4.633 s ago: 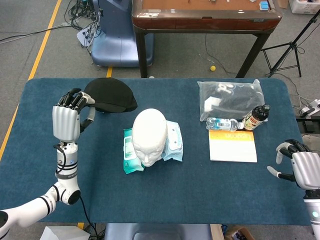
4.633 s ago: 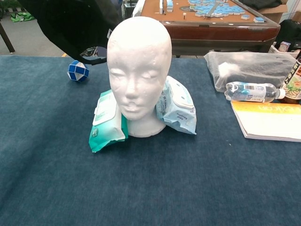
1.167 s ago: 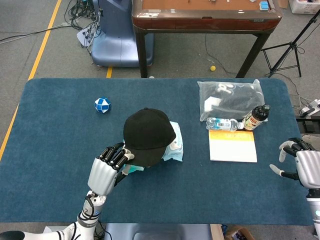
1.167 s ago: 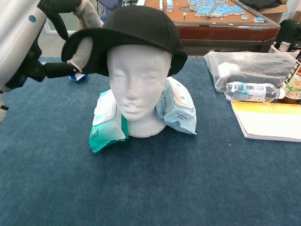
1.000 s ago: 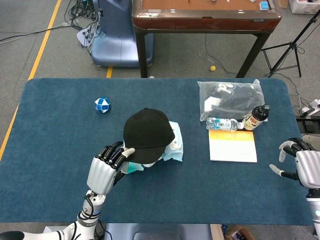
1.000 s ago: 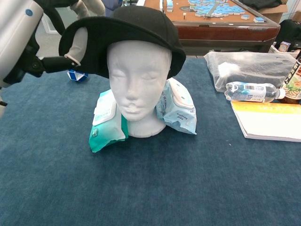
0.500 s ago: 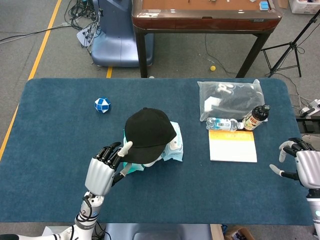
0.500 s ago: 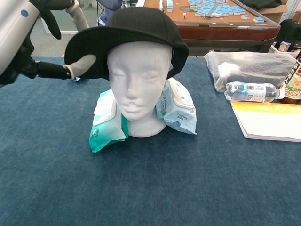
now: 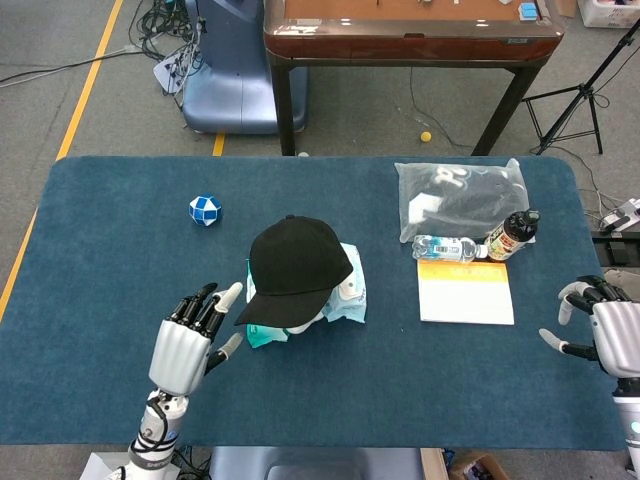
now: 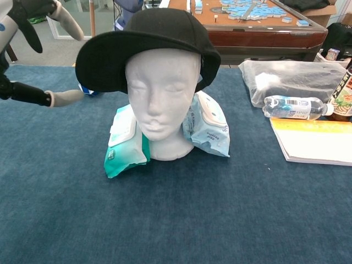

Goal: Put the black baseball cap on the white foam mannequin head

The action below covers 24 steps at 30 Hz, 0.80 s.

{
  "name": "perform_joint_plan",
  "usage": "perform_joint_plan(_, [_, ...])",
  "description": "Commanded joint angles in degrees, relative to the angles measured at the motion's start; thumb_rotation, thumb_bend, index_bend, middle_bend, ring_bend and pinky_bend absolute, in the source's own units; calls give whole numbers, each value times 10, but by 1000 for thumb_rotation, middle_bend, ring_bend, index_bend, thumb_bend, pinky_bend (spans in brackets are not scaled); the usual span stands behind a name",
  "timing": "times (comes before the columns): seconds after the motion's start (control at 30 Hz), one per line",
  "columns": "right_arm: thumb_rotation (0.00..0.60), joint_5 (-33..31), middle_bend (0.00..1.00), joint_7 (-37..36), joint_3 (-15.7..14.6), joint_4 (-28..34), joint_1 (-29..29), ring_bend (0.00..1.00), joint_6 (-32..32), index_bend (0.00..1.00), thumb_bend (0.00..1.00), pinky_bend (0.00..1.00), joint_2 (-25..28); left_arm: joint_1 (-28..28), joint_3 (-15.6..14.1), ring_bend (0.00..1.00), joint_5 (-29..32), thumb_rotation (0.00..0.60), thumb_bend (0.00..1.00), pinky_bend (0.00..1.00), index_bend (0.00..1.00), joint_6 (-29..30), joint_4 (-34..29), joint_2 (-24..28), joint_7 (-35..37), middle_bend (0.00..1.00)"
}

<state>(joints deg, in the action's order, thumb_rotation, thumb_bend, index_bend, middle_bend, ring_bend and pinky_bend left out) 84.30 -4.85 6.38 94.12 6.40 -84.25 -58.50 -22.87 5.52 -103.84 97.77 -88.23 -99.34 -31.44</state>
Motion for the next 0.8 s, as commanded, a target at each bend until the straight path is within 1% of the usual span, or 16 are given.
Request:
perform_joint_plan(0.03, [600,0,438,1,0,0,0,244,1,660,0,322,-1,17,-10,222,12,600,27,433,0,-9,-18,26,-15,273])
perform_joint_plan(0.1, [600,-1,438,2,0,0,1,244,2,660,0,322,-1,25,-13,213,19,600,27,429,0,-13,-22,37,-16,237])
perform_joint_plan(0.23, [600,-2,438,4,0,-1,2,244,4,660,0,322,-2,40,-15,194,38,600,28,416,1,-18,-27,57,-14,194])
perform_joint_plan(0.6, [600,-6,438,11,0,-2,3,244,8,660,0,322,-5,82,-14,190,92,600,28,413,10,-21,20,83,-4,186])
perform_joint_plan(0.73, [600,-9,438,13,1,-3,3,244,8,660,0,322,-6,100,-19,190,113,600,28,413,32,-24,49,98,13,185])
perform_joint_plan(0.8, [600,-12,438,16,2,-4,4,244,9,660,0,322,-7,109,-21,190,123,600,28,413,65,-25,63,104,26,185])
